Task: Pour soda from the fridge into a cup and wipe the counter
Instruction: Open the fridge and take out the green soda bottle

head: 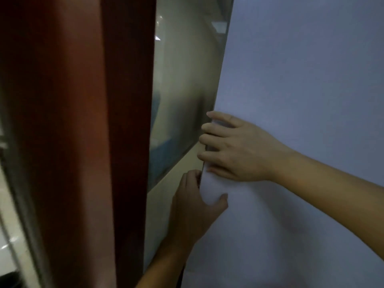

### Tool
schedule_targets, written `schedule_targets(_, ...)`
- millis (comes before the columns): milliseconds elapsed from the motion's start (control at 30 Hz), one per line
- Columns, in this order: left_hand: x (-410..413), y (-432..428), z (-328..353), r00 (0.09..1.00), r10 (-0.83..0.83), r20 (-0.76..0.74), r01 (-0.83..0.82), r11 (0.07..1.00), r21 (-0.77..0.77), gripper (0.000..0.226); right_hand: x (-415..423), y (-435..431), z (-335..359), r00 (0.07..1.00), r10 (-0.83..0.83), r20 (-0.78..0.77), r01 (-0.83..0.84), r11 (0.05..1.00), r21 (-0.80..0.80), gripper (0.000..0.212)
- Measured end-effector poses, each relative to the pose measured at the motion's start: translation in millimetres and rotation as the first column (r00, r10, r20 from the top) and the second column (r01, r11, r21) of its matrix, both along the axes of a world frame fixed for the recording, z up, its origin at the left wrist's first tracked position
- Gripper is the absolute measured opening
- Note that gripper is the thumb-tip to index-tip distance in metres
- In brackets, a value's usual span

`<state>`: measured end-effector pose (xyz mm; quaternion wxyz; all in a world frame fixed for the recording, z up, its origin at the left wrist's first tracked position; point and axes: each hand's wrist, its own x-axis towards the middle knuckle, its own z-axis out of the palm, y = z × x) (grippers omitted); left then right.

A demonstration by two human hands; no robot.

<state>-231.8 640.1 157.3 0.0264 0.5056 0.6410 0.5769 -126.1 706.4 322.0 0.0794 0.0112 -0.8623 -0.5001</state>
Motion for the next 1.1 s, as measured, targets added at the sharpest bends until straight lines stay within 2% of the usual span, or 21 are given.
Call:
schedule_targets(133, 10, -64, 3, 0.977, -0.209, 0.049, 0.211, 0.977, -0.030, 0.050, 31, -51, 0, 0.999, 0.044, -0.031, -0.044, 0.999, 0.022, 0.036)
schedule_targets(233, 17, -111, -2, 0.956, -0.280, -0.088, 0.279, 0.960, -0.022, 0.045, 59, -95, -1, 0.999, 0.024, -0.047, -0.023, 1.000, 0.019, 0.036)
schedule_targets(367, 31, -154, -9, 0.950, -0.253, -0.184, 0.250, 0.968, -0.040, 0.037, 98, -148, -6, 0.997, -0.040, -0.063, 0.041, 0.999, 0.005, 0.034)
schedule_targets(500, 49, -190, -11, 0.893, -0.213, -0.396, 0.174, 0.976, -0.131, 0.051, 141, -205, -17, 0.985, -0.012, -0.172, 0.003, 0.999, -0.050, 0.027)
schedule_targets(633, 64, -210, -2, 0.838, -0.217, -0.501, 0.136, 0.972, -0.193, 0.054, 177, -252, -32, 0.972, -0.064, -0.227, 0.041, 0.994, -0.103, 0.016)
schedule_targets(767, 78, -214, 4, 0.788, -0.207, -0.579, 0.110, 0.974, -0.199, 0.060, 197, -283, -58, 0.958, -0.153, -0.241, 0.115, 0.980, -0.165, 0.030)
schedule_targets(867, 88, -212, 5, 0.783, -0.189, -0.592, 0.073, 0.974, -0.214, 0.068, 205, -297, -80, 0.913, -0.235, -0.334, 0.161, 0.959, -0.235, 0.035)
schedule_targets(1000, 98, -205, 3, 0.769, -0.145, -0.623, 0.032, 0.982, -0.189, 0.060, 210, -302, -113, 0.831, -0.413, -0.373, 0.252, 0.876, -0.411, 0.058)
schedule_targets(1100, 105, -199, 5, 0.753, -0.134, -0.645, -0.001, 0.979, -0.205, 0.063, 217, -292, -128, 0.759, -0.517, -0.395, 0.298, 0.816, -0.496, 0.064)
